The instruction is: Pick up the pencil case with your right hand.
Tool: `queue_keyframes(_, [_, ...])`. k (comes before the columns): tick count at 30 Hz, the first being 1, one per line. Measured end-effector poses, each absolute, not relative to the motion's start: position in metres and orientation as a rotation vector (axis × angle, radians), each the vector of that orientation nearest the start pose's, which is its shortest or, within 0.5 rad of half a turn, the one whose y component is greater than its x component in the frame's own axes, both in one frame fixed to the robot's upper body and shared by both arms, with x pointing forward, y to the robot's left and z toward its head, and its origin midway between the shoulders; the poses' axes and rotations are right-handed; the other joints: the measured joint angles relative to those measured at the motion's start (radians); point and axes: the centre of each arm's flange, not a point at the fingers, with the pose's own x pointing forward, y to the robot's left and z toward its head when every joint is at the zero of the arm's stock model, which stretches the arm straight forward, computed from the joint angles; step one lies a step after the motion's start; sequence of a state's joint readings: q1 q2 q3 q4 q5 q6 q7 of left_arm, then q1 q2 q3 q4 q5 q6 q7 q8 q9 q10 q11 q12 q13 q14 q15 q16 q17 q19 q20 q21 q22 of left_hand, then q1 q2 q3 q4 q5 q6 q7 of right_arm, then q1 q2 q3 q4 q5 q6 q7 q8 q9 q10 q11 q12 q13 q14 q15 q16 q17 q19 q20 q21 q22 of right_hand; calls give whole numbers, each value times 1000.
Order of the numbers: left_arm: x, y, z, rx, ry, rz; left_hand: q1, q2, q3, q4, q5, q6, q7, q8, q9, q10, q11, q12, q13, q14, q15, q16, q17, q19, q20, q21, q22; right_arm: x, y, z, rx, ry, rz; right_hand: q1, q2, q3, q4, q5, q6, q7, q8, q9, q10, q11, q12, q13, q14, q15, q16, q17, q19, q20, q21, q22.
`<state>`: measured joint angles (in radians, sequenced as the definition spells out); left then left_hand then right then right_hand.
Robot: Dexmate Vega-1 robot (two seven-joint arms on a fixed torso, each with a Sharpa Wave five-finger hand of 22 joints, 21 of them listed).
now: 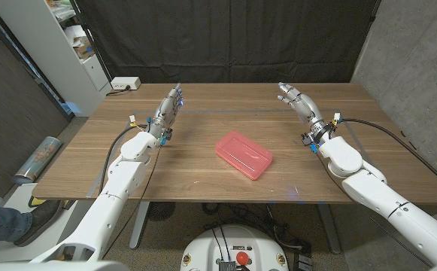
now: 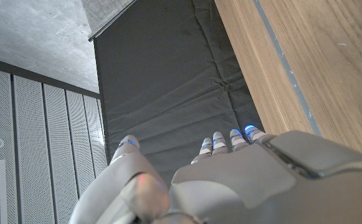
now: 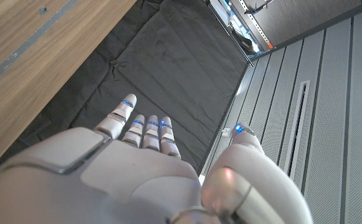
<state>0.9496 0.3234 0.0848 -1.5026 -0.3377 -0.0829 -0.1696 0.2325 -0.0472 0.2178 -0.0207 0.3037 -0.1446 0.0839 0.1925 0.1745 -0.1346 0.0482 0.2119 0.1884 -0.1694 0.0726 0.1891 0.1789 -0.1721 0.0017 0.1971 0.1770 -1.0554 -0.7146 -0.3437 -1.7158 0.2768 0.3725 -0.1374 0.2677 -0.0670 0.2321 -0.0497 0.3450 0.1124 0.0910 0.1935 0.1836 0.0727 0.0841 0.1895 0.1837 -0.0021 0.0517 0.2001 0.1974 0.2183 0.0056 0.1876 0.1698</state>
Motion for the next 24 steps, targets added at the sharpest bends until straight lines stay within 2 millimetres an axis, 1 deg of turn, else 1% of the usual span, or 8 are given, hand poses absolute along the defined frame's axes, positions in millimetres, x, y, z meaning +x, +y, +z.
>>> queue_keyframes(3, [626,279,-5,57,-611,-226,0,0,0,0,0,0,0,0,0,0,0,0,0,0,0,0,0,0,0,0,0,551,-257,-7,-403,-848,213,6,-5,0,0,3,-4,-4,0,0,0,0,0,0,0,0,0,0,-7,7,0,0])
queue_keyframes(4, [626,279,-5,60,-610,-223,0,0,0,0,0,0,0,0,0,0,0,0,0,0,0,0,0,0,0,0,0,543,-254,-4,-415,-859,224,7,-7,0,0,3,-4,-4,0,0,0,0,0,0,0,0,0,0,-7,7,0,0])
queue_keyframes(5, [626,278,-5,60,-610,-223,0,0,0,0,0,0,0,0,0,0,0,0,0,0,0,0,0,0,0,0,0,542,-254,-4,-422,-861,223,7,-7,0,0,3,-5,-5,0,0,0,0,0,0,0,0,0,0,-7,7,0,0])
queue_keyframes(13, [625,279,-5,66,-608,-217,0,0,0,0,0,0,0,0,0,0,0,0,0,0,0,0,0,0,0,0,0,537,-251,-5,-465,-863,206,7,-7,-4,-4,3,-5,-5,0,0,0,0,0,0,0,0,0,0,-7,7,0,0])
queue_keyframes(17, [625,279,-5,67,-608,-217,4,4,-4,-4,0,0,0,0,0,0,0,0,0,0,0,0,0,0,0,0,0,539,-252,-6,-483,-857,194,7,-7,-4,-4,6,-5,-5,0,0,0,0,0,0,0,0,0,0,-7,7,0,0])
queue_keyframes(18, [624,279,-5,68,-609,-217,4,4,-4,-4,0,0,0,0,0,0,0,0,0,0,0,0,0,0,0,0,0,539,-252,-6,-492,-853,188,7,-7,-4,-4,6,-5,-5,0,0,0,0,0,0,0,0,0,0,-11,3,0,0])
queue_keyframes(19, [624,279,-5,67,-609,-215,4,4,-4,-4,0,0,0,0,0,0,0,0,0,0,0,0,0,0,0,0,0,532,-248,-4,-505,-864,199,7,-7,-4,-4,6,-5,-5,0,0,0,0,0,0,0,0,0,0,-11,3,0,0])
queue_keyframes(24, [624,280,-5,69,-608,-213,8,0,-1,-7,-1,0,0,0,0,0,0,0,0,0,0,0,0,0,0,0,0,529,-246,-4,-533,-865,193,7,-7,-4,-4,6,-5,-5,0,0,-4,4,0,0,0,0,0,0,-12,1,0,0])
